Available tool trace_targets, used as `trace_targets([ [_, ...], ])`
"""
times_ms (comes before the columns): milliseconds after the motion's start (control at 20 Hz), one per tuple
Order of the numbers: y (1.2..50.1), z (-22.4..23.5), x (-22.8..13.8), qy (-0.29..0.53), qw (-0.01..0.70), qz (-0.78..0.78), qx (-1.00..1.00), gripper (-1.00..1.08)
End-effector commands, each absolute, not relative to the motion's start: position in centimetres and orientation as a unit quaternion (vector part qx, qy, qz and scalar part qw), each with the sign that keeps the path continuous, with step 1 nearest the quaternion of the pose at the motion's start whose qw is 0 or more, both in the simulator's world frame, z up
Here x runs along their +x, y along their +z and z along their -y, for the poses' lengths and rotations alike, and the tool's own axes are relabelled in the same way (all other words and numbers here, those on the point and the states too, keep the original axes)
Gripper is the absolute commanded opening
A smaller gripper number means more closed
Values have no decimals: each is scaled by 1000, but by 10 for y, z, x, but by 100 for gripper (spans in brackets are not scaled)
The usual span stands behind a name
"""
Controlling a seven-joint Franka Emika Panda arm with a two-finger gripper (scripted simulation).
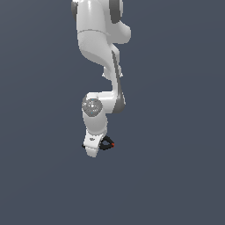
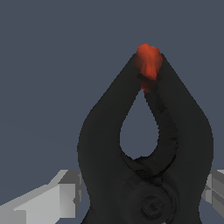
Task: Pick up the object and move it to a goal position.
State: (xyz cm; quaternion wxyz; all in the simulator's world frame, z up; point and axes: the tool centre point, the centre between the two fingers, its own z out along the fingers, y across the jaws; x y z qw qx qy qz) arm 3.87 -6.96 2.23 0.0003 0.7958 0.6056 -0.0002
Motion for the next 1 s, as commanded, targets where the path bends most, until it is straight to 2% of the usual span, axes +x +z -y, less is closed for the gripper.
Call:
trace_targets([
  [0,28,70,39,1,1,-605,796,-100],
  [450,81,72,36,0,1,-606,796,-100],
  [950,192,76,31,0,1,-607,795,-100],
])
